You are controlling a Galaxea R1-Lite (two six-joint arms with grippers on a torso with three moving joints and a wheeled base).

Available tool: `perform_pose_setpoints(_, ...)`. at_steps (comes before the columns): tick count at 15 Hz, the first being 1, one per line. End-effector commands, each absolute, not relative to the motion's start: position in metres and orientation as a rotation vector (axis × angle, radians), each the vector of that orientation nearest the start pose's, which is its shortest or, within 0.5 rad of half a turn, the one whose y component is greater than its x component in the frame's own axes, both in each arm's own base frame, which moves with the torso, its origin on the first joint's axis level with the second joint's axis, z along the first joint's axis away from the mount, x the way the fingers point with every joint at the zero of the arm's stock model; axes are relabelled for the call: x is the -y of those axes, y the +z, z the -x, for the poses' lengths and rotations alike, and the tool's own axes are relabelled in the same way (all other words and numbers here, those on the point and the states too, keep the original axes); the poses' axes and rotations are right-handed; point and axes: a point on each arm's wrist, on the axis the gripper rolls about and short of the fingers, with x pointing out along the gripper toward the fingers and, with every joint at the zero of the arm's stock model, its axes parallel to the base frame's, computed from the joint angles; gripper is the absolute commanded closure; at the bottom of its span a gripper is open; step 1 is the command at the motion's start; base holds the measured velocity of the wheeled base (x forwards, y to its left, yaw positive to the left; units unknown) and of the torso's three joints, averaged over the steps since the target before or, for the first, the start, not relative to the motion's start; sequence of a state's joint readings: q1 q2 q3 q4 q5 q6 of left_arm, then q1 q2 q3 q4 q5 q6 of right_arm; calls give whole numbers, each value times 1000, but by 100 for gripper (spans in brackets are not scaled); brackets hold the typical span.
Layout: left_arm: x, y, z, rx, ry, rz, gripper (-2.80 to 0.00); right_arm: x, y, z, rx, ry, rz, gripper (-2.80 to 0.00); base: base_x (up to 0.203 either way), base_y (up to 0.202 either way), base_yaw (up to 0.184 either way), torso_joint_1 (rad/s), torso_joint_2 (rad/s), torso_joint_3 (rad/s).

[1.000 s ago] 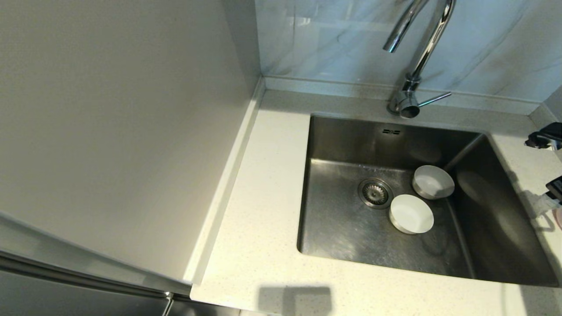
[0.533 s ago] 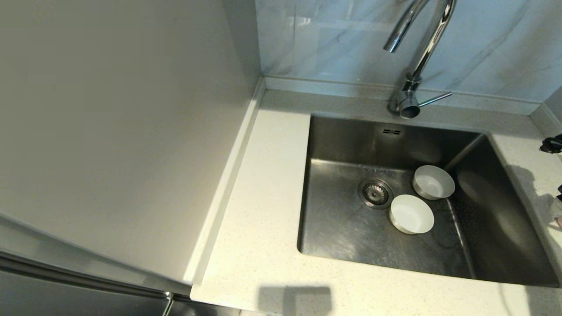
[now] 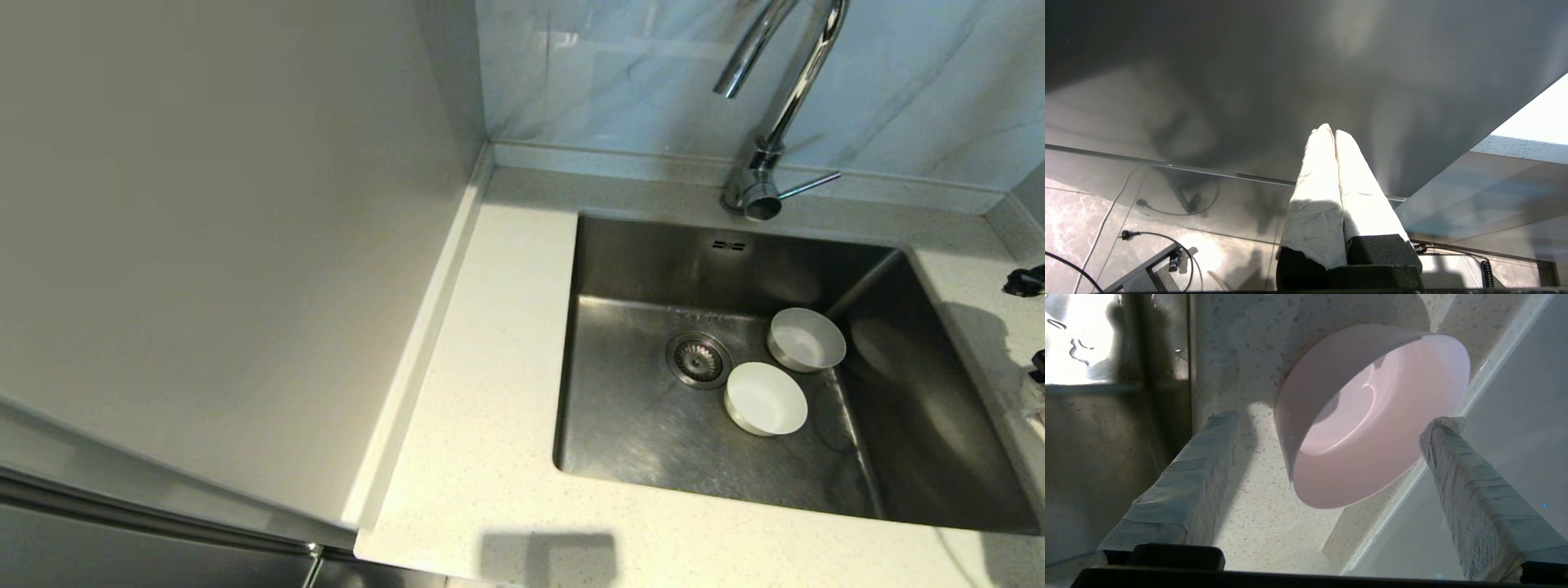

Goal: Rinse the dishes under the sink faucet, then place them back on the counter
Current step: Put a bowl into the sink

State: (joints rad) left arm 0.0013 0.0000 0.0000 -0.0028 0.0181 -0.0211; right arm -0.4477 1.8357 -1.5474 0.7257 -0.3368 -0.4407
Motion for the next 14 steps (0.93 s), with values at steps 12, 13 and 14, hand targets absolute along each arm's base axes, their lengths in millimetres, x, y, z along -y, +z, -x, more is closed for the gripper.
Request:
perform_pose_setpoints(12, 0, 76, 23, 6, 20, 22, 0, 150, 217, -286, -1213, -467, 311, 0, 0, 0, 0, 0, 0, 0)
perform_pose_setpoints(13, 0, 76, 23, 6, 20, 22, 0, 150, 216, -286, -1214, -467, 310, 0, 0, 0, 0, 0, 0, 0)
perform_pose_setpoints(14, 0, 76, 23, 6, 20, 22, 0, 150, 216, -285, -1214, -465, 308, 0, 0, 0, 0, 0, 0, 0)
